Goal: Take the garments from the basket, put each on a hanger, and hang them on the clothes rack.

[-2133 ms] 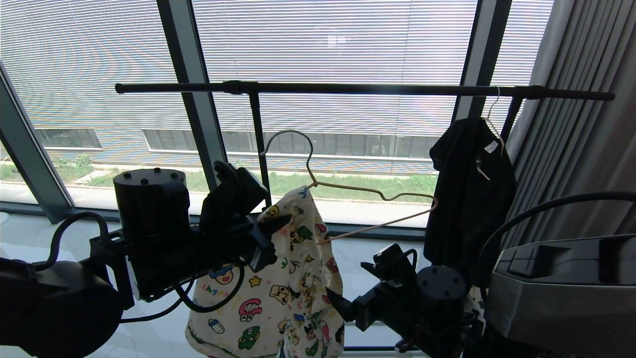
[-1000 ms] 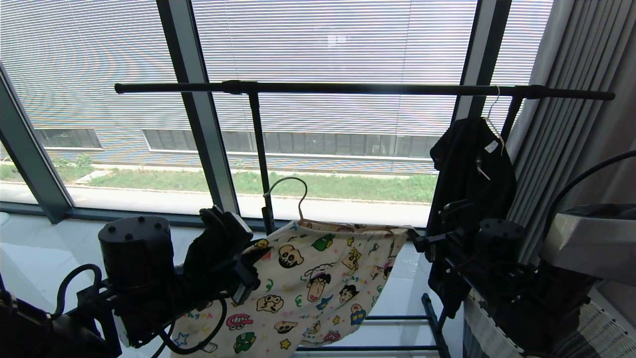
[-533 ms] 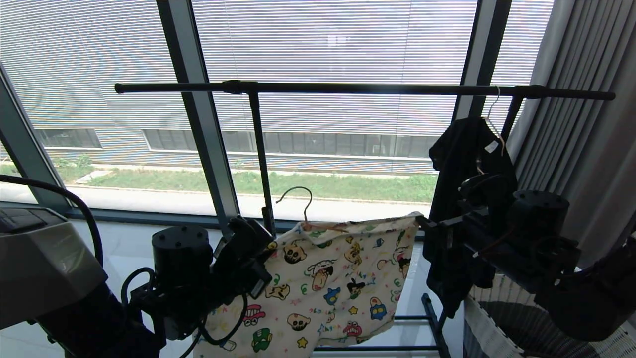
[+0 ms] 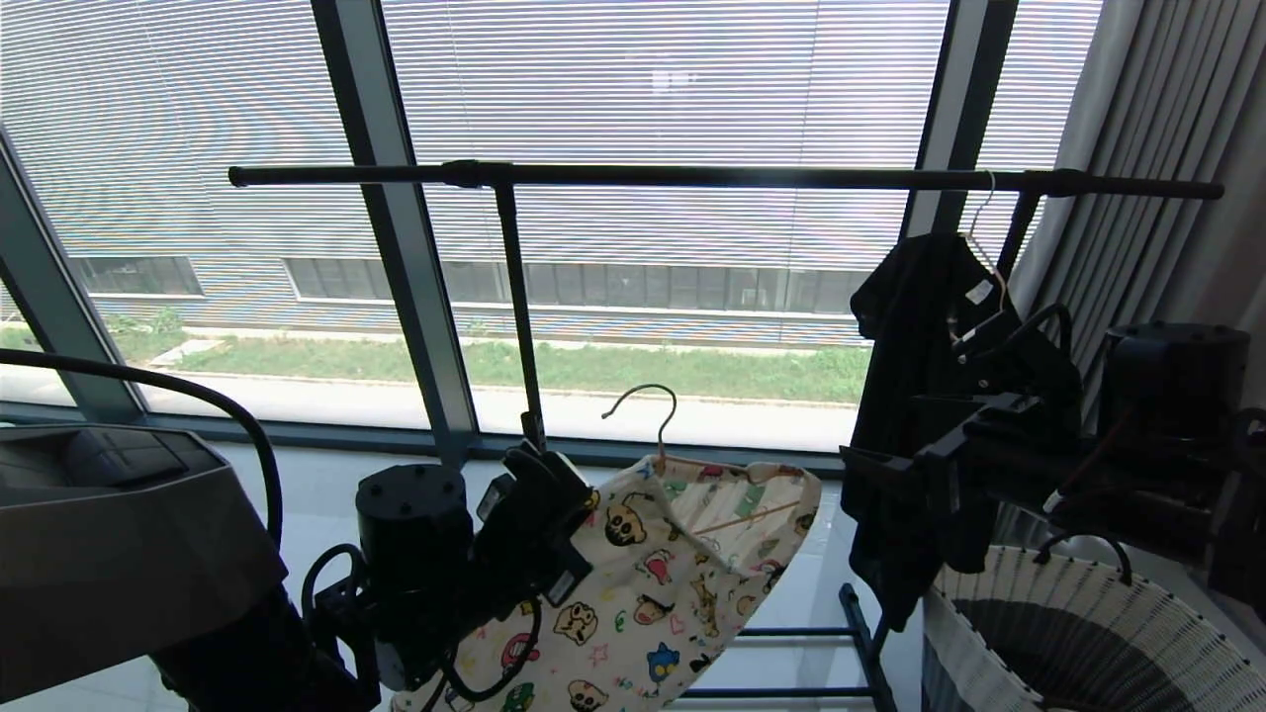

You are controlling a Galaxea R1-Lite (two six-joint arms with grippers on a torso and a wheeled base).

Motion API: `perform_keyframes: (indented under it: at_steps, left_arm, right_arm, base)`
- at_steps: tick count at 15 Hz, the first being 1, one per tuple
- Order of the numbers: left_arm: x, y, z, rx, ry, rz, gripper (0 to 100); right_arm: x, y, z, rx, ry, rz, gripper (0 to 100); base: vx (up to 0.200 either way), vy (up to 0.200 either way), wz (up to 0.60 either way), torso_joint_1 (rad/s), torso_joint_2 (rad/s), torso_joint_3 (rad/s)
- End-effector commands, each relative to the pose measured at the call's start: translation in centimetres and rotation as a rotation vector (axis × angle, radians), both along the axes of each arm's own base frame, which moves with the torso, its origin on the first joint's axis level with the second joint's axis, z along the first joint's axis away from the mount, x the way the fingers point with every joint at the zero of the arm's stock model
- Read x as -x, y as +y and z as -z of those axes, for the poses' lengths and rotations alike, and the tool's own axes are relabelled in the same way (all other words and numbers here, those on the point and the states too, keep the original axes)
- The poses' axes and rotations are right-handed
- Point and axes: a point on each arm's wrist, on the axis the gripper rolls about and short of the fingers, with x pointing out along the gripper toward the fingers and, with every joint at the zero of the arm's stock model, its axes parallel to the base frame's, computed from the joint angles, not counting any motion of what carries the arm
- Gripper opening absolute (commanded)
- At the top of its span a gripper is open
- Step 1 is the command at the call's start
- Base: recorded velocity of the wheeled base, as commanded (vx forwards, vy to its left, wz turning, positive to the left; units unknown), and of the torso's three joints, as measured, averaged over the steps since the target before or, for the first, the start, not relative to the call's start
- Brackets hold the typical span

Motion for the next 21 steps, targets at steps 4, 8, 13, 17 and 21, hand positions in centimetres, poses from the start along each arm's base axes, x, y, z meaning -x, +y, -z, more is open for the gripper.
perform_keyframes:
  at_steps: [4, 8, 13, 17, 21]
  left_arm:
    - [1.5, -2.3, -0.7, 0.043, -0.053, 0.115, 0]
    - [3.0, -4.2, -0.9, 0.048, -0.056, 0.218, 0]
    - [3.5, -4.8, -0.9, 0.044, -0.059, 0.249, 0]
    - [4.5, -5.5, -1.0, 0.047, -0.057, 0.296, 0]
    - [4.9, -5.3, -1.3, 0.051, -0.061, 0.304, 0]
  right_arm:
    - [1.0, 0.3, -0.5, 0.164, -0.013, -0.251, 100]
    - [0.7, 1.5, 1.6, 0.293, -0.002, -0.44, 100]
    - [0.3, 2.0, 3.4, 0.391, 0.055, -0.505, 100]
    - [-0.1, 2.2, 3.9, 0.45, 0.071, -0.543, 100]
    - [-0.3, 2.4, 4.3, 0.467, 0.065, -0.558, 100]
  base:
    - [0.0, 0.0, 0.0, 0.0, 0.0, 0.0]
    - [0.0, 0.0, 0.0, 0.0, 0.0, 0.0]
    - [0.0, 0.0, 0.0, 0.0, 0.0, 0.0]
    - [0.0, 0.0, 0.0, 0.0, 0.0, 0.0]
    - [0.0, 0.0, 0.0, 0.0, 0.0, 0.0]
